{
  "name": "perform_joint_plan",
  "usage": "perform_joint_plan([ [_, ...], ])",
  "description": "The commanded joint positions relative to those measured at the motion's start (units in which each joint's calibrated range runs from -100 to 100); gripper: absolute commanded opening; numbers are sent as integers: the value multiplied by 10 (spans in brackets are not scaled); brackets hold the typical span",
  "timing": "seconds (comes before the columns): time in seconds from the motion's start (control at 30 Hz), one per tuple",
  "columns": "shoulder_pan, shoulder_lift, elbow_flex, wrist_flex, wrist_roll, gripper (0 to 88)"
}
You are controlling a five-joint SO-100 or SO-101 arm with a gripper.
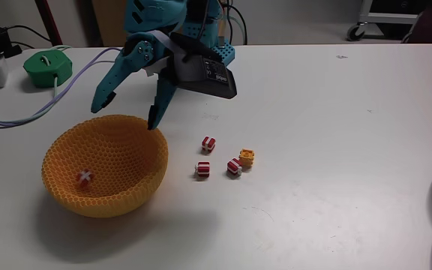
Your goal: Place cube pieces into the yellow basket
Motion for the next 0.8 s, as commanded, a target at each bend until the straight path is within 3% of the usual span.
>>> perform_joint_plan([
  [0.0, -39, -32, -5, 28, -30, 501],
  [0.07, -106, -65, -16, 130, -89, 494],
  [0.13, -213, -94, 2, 202, -181, 485],
  [0.23, -345, -114, 88, 168, -297, 477],
  [0.3, -374, -108, 127, 126, -328, 466],
  [0.43, -340, -82, 150, 109, -321, 434],
  [0.63, -231, -47, 180, 58, -273, 399],
  [0.77, -201, -23, 227, -23, -258, 362],
])
